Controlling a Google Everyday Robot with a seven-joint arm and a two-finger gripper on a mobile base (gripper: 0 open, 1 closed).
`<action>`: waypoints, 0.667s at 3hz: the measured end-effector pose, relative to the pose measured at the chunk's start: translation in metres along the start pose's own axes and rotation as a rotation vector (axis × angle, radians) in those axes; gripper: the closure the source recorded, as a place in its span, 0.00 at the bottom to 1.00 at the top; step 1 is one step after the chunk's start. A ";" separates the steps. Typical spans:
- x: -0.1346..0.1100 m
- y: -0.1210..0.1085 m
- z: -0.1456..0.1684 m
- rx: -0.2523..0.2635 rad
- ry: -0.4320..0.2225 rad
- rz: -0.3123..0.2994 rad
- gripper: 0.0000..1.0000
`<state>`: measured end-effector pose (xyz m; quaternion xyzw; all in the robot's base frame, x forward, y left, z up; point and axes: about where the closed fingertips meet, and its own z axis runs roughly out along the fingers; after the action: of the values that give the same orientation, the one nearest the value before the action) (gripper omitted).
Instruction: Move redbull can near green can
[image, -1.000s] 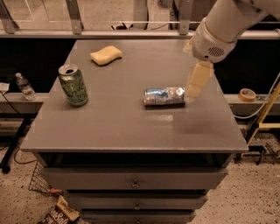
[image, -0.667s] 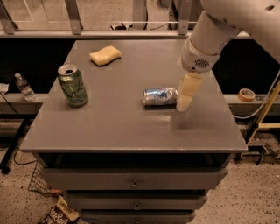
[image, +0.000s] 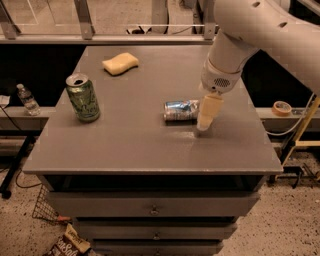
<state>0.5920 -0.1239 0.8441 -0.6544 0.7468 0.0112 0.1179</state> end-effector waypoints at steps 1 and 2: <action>-0.001 -0.002 0.006 -0.008 0.004 -0.004 0.41; -0.011 0.002 -0.007 0.013 -0.003 -0.023 0.66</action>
Offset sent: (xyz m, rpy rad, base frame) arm -0.0082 0.0195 0.0299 0.0002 -0.0540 0.0383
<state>0.5905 -0.1141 0.8524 -0.6622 0.7391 0.0059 0.1236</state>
